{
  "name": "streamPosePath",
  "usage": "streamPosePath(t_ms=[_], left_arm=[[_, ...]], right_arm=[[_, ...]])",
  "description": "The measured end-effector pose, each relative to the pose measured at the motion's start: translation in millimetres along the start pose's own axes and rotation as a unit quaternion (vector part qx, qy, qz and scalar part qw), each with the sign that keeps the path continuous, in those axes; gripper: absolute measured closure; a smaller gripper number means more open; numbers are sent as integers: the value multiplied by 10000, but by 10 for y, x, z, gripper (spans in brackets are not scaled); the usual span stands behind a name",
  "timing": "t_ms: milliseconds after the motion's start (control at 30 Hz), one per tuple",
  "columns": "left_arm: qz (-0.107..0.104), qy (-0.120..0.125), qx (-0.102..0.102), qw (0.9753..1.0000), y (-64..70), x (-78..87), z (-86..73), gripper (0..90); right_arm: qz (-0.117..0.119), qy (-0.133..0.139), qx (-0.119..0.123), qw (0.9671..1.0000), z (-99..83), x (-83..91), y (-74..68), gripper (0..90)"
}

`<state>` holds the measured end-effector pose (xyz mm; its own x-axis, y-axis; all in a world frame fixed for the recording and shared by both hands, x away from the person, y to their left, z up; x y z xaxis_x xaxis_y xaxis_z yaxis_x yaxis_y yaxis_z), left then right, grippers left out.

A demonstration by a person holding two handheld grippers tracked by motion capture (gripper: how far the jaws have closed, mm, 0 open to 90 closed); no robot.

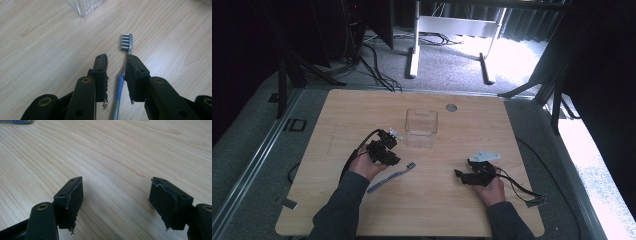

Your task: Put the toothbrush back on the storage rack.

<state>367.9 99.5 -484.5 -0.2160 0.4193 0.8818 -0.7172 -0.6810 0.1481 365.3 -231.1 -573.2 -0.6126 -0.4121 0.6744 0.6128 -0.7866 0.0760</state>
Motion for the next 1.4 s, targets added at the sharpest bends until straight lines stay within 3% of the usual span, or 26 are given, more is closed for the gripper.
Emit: streamPosePath(t_ms=[600,933,1400], left_arm=[[-1,-374,-180,9991,49,-81,26,727],[-84,-549,-115,9984,54,-117,42,725],[-191,-832,-186,9962,70,-205,44,725]], right_arm=[[4,-4,-4,10000,0,0,-1,269],[3,-4,-2,10000,0,0,0,269],[4,-5,-3,10000,0,1,-1,269]])
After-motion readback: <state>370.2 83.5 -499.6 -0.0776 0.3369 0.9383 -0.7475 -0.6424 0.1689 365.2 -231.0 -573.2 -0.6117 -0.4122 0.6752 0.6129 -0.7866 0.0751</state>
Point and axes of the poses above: each handheld gripper's, and its own axes: x roughly backward along the jaws, z roughly out of its top, y roughly to its right, the point moved 2 cm from there along -x, roughly forward along the jaws, and after that the axes turned 6 degrees about -z, right-handed, at the moved point
